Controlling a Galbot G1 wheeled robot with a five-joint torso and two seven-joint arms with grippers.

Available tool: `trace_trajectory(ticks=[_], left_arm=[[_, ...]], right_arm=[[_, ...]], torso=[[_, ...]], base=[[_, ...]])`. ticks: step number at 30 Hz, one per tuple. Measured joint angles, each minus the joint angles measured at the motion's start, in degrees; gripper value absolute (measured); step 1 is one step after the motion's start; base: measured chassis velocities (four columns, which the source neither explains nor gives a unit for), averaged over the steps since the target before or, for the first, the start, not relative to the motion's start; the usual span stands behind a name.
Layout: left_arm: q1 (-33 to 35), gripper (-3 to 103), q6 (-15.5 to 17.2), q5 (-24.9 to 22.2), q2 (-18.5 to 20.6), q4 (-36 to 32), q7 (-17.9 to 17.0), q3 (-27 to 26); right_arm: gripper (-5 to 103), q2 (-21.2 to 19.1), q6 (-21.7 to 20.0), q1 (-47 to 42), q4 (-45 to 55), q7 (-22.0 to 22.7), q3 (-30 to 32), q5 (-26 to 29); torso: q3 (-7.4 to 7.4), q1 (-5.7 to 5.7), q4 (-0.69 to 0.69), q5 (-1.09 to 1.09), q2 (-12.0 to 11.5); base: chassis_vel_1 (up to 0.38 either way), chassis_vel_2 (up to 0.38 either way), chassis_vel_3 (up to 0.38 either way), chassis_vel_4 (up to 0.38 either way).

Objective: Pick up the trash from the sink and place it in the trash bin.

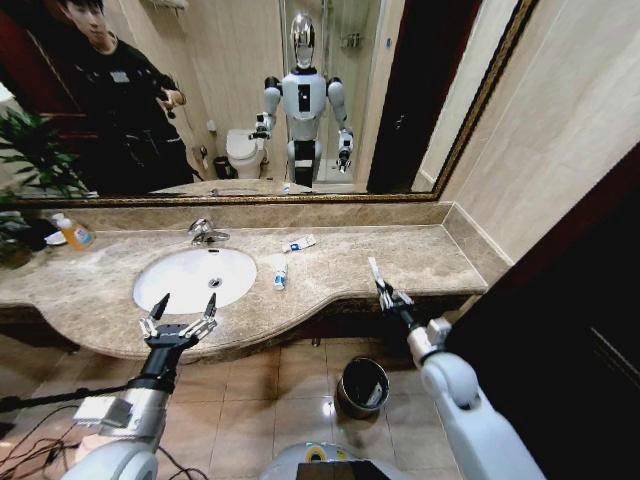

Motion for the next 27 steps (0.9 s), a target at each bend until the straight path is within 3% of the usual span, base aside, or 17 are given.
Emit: trace_trajectory(ticks=[3, 5, 14, 22, 27], left_arm=[[0.0, 100, 0.0, 0.0, 0.0, 0.0, 0.0, 0.0], [0.0, 100, 0.0, 0.0, 0.0, 0.0, 0.0, 0.0], [0.0, 100, 0.0, 0.0, 0.0, 0.0, 0.0, 0.0], [0.0, 100, 0.0, 0.0, 0.0, 0.0, 0.0, 0.0], [0.0, 100, 0.0, 0.0, 0.0, 0.0, 0.0, 0.0]], right_arm=[[17, 0.48, 2.05, -3.69, -0.08, 0.13, -0.35, 0.54], [17, 1.28, 5.98, -7.61, -1.89, -0.85, -0.78, 0.01], [17, 3.03, 13.15, -10.31, -12.07, -1.7, -2.94, -1.33], [17, 5.99, 14.37, -3.94, -26.17, -2.34, -4.75, -3.29], [17, 9.15, 15.15, 4.66, -40.82, -2.31, -4.42, -7.08]], torso=[[0.0, 0.0, 0.0, -0.01, 0.0], [0.0, 0.0, 0.0, -0.02, 0.0], [0.0, 0.0, 0.0, -0.01, 0.0], [0.01, 0.0, 0.0, -0.02, 0.0], [0.01, 0.01, 0.01, -0.01, -0.01]], base=[[0.0, 0.0, 0.0, 0.0], [0.0, 0.0, 0.0, 0.0], [0.0, 0.0, 0.0, 0.0], [0.0, 0.0, 0.0, 0.0], [0.0, 0.0, 0.0, 0.0]])
